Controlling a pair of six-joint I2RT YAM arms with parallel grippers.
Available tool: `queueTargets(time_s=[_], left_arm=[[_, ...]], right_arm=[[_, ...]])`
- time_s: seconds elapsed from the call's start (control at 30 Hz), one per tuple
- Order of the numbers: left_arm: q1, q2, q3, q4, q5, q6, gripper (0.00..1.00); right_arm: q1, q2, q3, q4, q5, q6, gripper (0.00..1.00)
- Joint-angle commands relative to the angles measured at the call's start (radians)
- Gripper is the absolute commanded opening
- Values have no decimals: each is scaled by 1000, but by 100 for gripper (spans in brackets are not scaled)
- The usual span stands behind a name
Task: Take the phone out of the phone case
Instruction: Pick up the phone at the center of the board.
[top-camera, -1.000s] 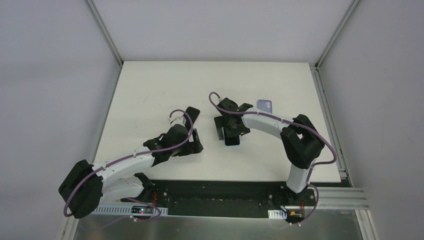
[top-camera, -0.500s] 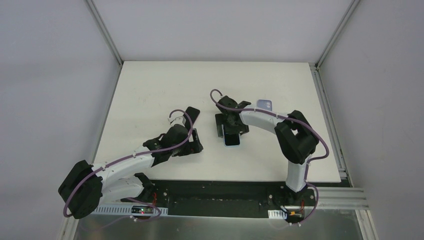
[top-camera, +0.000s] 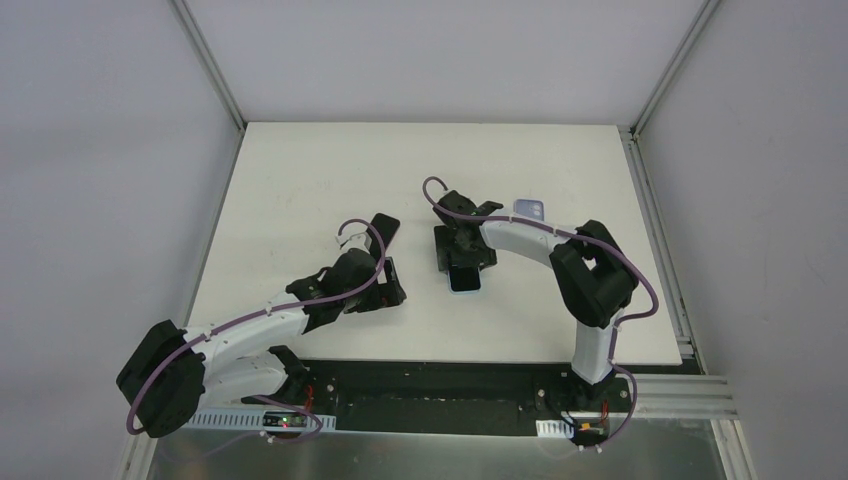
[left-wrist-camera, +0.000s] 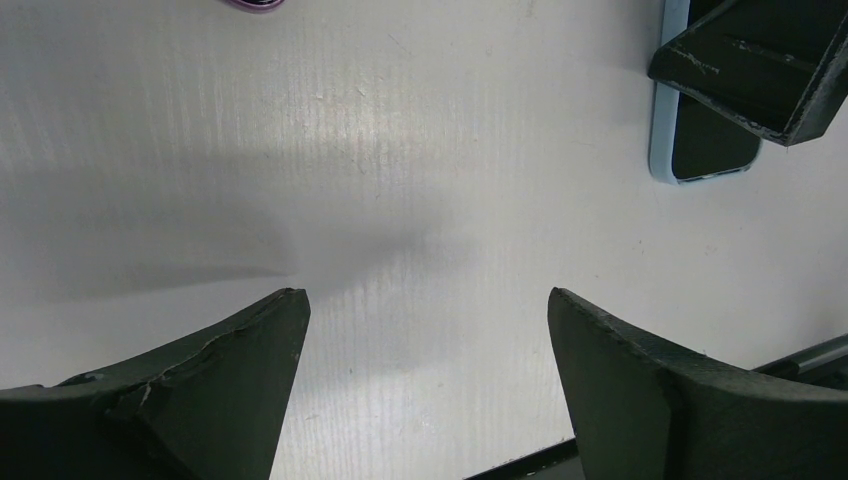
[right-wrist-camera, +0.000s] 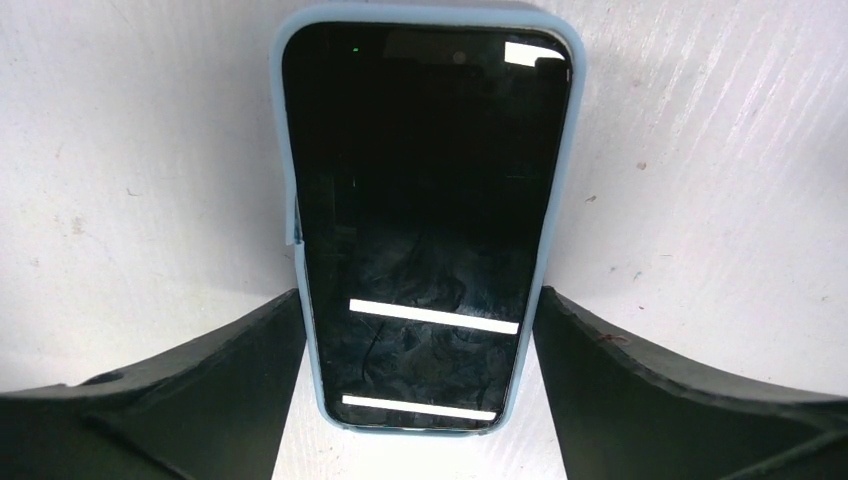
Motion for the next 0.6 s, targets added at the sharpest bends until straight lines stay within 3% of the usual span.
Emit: queueTargets(time_s=[0.0,0.2,0.5,0.57], left_arm=[[-7,1,-7,-11,-2,-16,92],[-7,-17,-16,-9,-6,-13,92],[-7,-43,-11,-10,-7,-8,92],[-6,-58,-8,-9,-11,-6,91]], right_arm=[[-3,32,-17,-12,-19,14,81],[-3,9,-42,6,-34,0,62],[2,-90,-95,56,-49,1,2],[11,-149,-123,79,-32,-1,0]])
